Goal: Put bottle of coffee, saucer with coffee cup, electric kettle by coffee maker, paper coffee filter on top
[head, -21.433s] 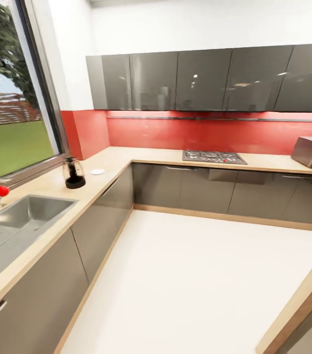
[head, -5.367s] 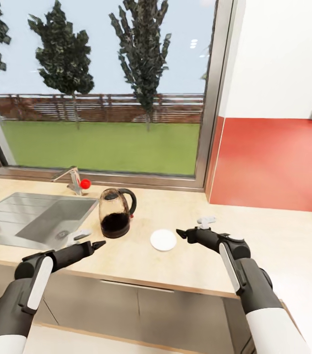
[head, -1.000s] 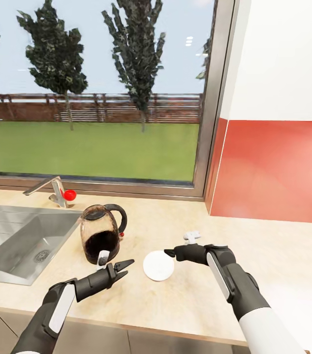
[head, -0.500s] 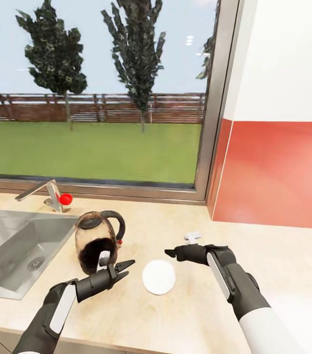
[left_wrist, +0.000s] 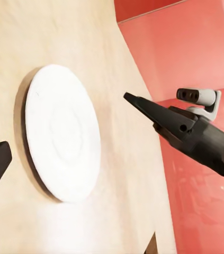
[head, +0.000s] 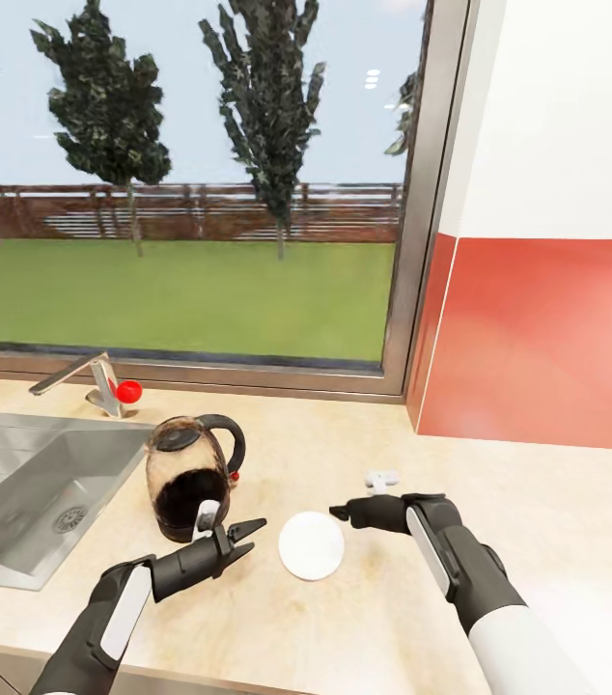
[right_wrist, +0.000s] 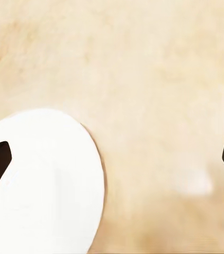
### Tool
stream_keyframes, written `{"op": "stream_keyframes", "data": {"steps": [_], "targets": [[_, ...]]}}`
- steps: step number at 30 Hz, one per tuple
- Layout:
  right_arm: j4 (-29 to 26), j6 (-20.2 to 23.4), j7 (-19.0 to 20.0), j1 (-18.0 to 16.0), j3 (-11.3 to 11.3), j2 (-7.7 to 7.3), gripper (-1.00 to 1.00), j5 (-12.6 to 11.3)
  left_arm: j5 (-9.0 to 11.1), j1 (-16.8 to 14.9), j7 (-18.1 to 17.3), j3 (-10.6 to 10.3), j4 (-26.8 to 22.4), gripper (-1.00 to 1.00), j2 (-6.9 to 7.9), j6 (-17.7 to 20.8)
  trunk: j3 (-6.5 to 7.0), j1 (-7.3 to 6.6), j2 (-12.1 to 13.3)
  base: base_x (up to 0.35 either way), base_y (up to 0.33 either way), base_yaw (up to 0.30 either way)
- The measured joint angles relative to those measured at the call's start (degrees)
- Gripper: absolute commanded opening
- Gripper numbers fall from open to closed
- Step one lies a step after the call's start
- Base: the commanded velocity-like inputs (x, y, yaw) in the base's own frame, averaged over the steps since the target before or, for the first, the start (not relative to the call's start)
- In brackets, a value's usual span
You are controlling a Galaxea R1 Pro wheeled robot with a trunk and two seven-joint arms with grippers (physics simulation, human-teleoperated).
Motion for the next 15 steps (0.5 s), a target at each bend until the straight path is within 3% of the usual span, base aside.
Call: {"op": "stream_keyframes", "data": {"steps": [15], "targets": [[0.24, -0.07, -1.92, 0.00, 0.05, 0.32, 1.00, -1.22, -0.13, 0.00, 0.08, 0.00, 0.01, 1.00, -0.86, -0.09, 0.00, 0.00, 0.00, 0.000, 0.000, 0.000]]}}
